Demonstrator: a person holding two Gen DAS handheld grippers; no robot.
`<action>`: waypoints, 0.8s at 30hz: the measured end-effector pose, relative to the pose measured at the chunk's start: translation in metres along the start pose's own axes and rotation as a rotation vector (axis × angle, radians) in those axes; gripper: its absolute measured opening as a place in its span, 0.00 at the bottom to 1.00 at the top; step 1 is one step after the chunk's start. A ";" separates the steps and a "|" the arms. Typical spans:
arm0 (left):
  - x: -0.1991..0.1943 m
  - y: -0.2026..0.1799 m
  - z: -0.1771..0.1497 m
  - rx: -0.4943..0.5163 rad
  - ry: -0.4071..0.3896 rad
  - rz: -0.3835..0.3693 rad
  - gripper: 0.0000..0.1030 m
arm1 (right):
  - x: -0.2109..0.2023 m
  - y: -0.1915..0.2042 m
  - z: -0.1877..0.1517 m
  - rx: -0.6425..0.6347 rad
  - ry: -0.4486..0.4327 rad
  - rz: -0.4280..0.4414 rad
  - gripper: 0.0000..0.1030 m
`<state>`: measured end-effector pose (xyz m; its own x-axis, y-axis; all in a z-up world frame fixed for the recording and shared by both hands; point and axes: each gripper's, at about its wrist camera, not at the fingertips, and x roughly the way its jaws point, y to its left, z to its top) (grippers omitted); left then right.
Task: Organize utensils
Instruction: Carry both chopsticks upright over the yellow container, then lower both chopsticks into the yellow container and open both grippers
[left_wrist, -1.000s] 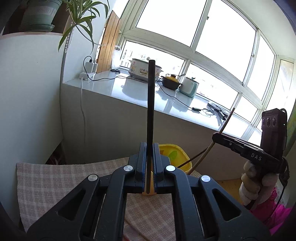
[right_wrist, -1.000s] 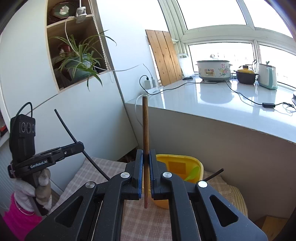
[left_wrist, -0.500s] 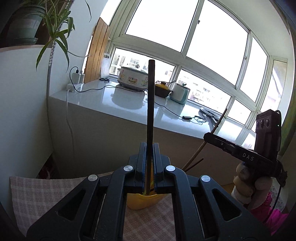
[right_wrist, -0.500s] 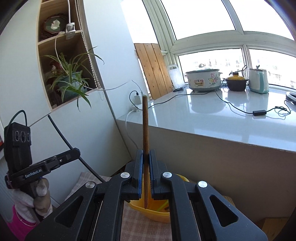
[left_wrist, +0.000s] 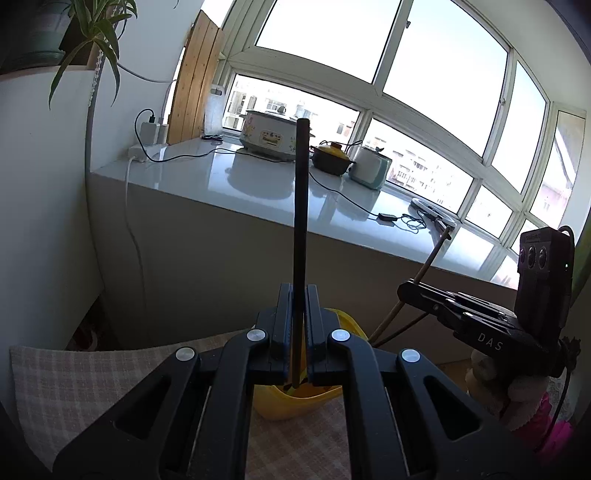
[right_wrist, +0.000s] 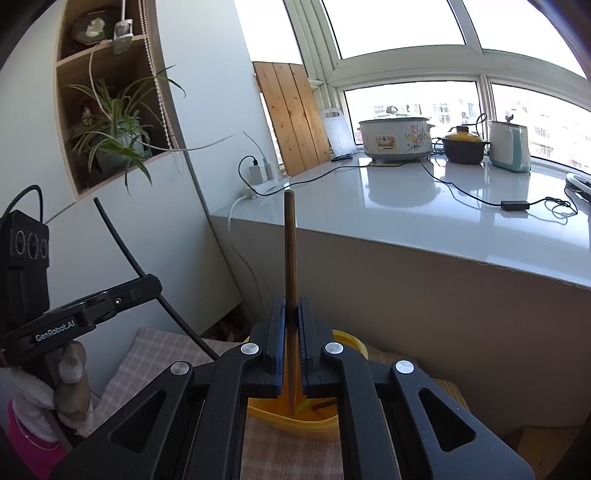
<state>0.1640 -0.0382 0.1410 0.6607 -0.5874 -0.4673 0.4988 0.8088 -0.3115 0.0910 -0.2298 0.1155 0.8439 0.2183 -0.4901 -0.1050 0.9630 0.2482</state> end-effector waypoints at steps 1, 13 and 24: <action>0.004 -0.001 -0.001 0.005 0.007 0.007 0.03 | 0.002 0.000 -0.002 -0.002 0.007 -0.001 0.05; 0.037 -0.013 -0.018 0.053 0.059 0.041 0.03 | 0.019 0.002 -0.019 -0.021 0.070 -0.028 0.04; 0.051 -0.009 -0.034 0.039 0.114 0.038 0.03 | 0.025 0.004 -0.027 -0.064 0.075 -0.096 0.04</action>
<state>0.1743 -0.0741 0.0922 0.6128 -0.5474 -0.5699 0.4976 0.8276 -0.2598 0.0979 -0.2164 0.0813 0.8103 0.1335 -0.5706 -0.0609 0.9876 0.1447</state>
